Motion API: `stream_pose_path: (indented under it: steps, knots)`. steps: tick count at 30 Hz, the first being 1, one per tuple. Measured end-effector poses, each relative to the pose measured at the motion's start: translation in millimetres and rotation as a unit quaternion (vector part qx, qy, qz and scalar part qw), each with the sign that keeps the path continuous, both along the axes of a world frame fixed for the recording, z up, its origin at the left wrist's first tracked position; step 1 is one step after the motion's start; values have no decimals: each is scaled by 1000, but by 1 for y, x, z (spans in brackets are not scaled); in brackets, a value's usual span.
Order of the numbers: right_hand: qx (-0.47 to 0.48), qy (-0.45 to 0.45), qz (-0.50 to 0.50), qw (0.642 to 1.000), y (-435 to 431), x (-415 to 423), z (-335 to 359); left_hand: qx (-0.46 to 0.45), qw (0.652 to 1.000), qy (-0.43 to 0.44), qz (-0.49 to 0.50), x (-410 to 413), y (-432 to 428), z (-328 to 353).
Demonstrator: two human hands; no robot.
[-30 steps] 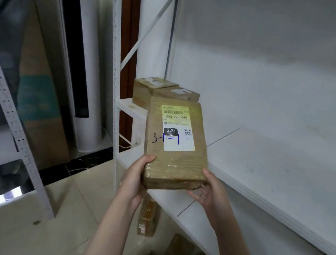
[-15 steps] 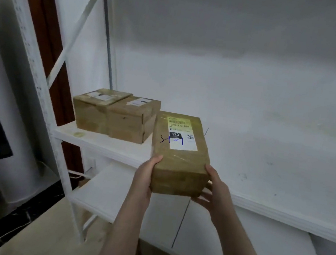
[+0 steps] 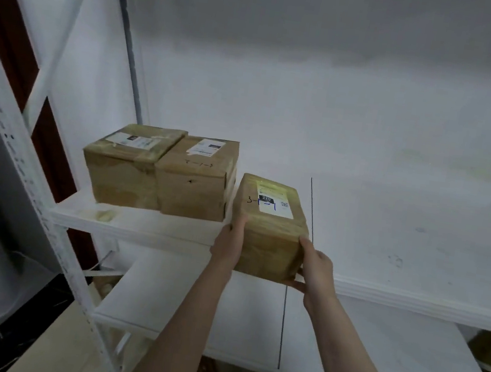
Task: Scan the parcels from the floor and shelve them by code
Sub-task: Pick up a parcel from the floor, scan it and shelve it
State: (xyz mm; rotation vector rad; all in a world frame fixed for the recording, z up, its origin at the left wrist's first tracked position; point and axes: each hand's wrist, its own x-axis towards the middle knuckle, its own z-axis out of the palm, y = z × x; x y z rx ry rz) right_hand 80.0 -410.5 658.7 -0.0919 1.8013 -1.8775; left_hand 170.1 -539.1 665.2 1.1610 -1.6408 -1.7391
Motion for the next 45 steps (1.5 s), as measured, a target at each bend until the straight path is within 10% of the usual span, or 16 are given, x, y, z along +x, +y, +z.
stream_pose_path:
  steps: [6, 13, 32, 45]
  knots:
    - [95, 140, -41, 985, -29, -9, -3, -252, 963, -82, 49, -9, -15, -25]
    - [173, 304, -83, 933, -59, -28, 0, -596, 802, -27, 27, -23, -28, -53]
    - [397, 455, 16, 797, -135, -60, 21, -632, 734, -239, 71, -72, -86, -32]
    - [306, 397, 50, 864, -124, -58, 13, -581, 750, -317, -6, -78, -91, -15]
